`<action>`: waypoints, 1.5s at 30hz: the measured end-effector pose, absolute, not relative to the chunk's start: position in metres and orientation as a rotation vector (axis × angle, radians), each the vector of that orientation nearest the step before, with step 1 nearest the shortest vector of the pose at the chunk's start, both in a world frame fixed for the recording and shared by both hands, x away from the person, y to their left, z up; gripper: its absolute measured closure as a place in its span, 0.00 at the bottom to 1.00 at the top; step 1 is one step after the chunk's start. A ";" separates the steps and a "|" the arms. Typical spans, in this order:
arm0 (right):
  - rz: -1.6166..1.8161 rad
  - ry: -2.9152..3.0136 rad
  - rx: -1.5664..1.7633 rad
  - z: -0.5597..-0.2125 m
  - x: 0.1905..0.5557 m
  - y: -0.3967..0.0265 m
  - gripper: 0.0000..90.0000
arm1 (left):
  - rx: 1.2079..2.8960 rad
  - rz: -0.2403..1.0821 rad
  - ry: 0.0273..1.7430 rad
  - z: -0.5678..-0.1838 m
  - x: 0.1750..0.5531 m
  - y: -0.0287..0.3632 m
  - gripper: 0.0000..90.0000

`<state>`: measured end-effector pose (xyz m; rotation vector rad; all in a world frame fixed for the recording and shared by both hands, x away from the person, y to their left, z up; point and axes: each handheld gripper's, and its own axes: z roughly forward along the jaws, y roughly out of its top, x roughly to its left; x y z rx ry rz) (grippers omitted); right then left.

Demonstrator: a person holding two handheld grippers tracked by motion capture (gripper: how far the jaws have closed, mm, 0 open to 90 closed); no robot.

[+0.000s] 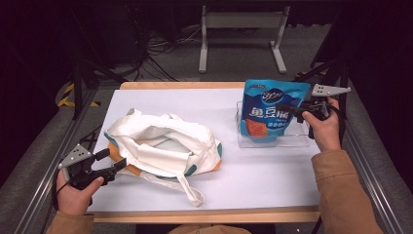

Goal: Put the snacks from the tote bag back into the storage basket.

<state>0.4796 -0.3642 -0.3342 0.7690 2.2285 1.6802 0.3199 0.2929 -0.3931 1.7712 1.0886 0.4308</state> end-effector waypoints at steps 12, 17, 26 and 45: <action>1.621 2.219 0.809 -0.332 0.478 -0.371 0.88 | 1.773 0.432 1.083 -0.393 0.320 0.292 0.24; 1.628 2.148 0.845 -0.326 0.474 -0.374 0.60 | 1.771 0.430 1.084 -0.393 0.320 0.292 0.24; 1.593 2.049 0.882 -0.313 0.459 -0.384 0.33 | 1.777 0.428 1.069 -0.392 0.324 0.290 0.24; 1.558 1.934 0.855 -0.285 0.375 -0.390 0.28 | 1.762 0.439 1.040 -0.384 0.308 0.289 0.24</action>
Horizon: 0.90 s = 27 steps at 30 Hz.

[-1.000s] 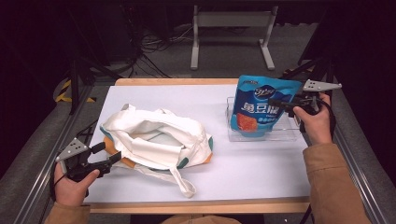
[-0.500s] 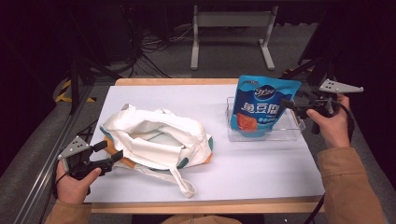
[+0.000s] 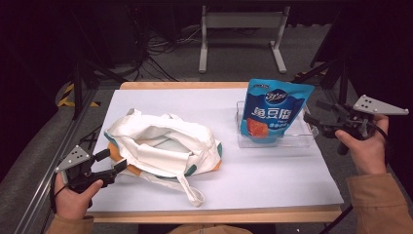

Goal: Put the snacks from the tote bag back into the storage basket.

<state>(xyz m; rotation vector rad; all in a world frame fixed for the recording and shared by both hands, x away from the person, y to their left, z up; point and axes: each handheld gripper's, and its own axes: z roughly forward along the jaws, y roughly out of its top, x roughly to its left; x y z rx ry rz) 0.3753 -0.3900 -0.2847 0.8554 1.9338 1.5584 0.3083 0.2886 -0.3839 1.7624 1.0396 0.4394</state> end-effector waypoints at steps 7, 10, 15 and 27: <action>1.586 1.962 0.799 -0.291 0.347 -0.369 0.27 | 1.761 0.451 1.035 -0.383 0.304 0.292 0.24; 1.582 1.976 0.800 -0.298 0.338 -0.360 0.27 | 1.757 0.446 1.035 -0.385 0.301 0.292 0.24; 1.566 2.000 0.816 -0.309 0.330 -0.348 0.27 | 1.751 0.450 1.033 -0.385 0.298 0.294 0.24; 1.507 2.019 0.794 -0.344 0.314 -0.323 0.25 | 1.751 0.450 1.021 -0.388 0.289 0.298 0.23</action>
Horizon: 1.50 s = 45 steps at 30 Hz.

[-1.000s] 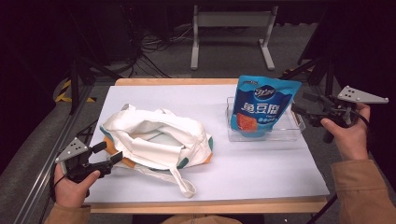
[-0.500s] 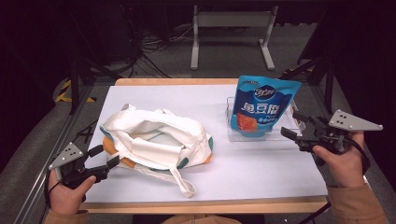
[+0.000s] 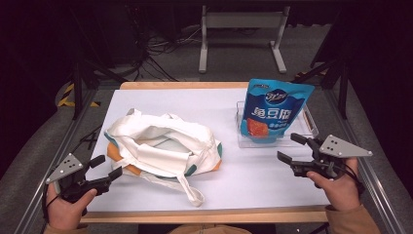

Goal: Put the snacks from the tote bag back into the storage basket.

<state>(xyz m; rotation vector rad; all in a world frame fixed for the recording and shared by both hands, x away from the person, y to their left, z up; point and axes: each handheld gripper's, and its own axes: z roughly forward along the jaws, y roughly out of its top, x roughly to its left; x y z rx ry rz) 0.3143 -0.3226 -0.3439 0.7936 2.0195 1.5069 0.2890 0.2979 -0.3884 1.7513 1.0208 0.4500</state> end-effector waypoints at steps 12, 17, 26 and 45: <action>1.534 1.990 0.813 -0.380 0.311 -0.320 0.25 | 1.760 0.431 1.018 -0.399 0.286 0.299 0.24; 1.505 2.002 0.833 -0.396 0.315 -0.324 0.25 | 1.748 0.429 1.024 -0.401 0.286 0.303 0.24; 1.466 2.040 0.892 -0.424 0.326 -0.331 0.27 | 1.760 0.394 1.012 -0.411 0.290 0.301 0.24; 1.401 2.160 0.971 -0.439 0.336 -0.330 0.26 | 1.788 0.372 1.021 -0.417 0.293 0.299 0.24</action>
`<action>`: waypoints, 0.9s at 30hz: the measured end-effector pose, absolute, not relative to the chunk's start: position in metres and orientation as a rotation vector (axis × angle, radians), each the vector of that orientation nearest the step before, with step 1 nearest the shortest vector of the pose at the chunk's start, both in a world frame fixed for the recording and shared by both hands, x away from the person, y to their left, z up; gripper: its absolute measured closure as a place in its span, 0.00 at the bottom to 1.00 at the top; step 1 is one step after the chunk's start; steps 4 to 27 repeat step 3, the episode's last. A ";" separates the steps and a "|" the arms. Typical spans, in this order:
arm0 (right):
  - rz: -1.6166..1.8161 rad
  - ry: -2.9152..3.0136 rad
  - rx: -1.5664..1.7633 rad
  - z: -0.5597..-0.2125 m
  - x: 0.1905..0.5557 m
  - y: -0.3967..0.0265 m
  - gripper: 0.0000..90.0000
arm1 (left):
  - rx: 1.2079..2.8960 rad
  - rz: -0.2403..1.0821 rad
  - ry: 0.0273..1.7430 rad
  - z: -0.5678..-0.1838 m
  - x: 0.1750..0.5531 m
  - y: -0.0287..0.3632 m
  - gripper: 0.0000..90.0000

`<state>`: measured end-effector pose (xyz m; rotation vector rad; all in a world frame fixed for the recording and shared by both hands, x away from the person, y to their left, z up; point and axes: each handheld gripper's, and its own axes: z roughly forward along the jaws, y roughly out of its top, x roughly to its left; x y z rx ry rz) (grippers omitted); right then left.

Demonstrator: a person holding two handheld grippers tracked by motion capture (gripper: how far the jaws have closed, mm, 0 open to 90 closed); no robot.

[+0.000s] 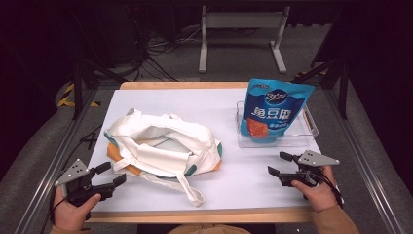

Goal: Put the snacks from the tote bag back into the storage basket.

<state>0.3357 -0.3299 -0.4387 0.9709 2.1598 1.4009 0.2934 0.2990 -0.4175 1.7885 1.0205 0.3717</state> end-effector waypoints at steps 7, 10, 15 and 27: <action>1.403 2.172 0.975 -0.438 0.336 -0.330 0.26 | 1.787 0.371 1.021 -0.418 0.293 0.299 0.24; 1.403 2.172 0.975 -0.438 0.336 -0.330 0.26 | 1.787 0.371 1.021 -0.418 0.293 0.299 0.24; 1.403 2.172 0.975 -0.438 0.336 -0.330 0.26 | 1.787 0.371 1.021 -0.418 0.293 0.299 0.24; 1.403 2.172 0.975 -0.438 0.336 -0.330 0.26 | 1.787 0.371 1.021 -0.418 0.293 0.299 0.24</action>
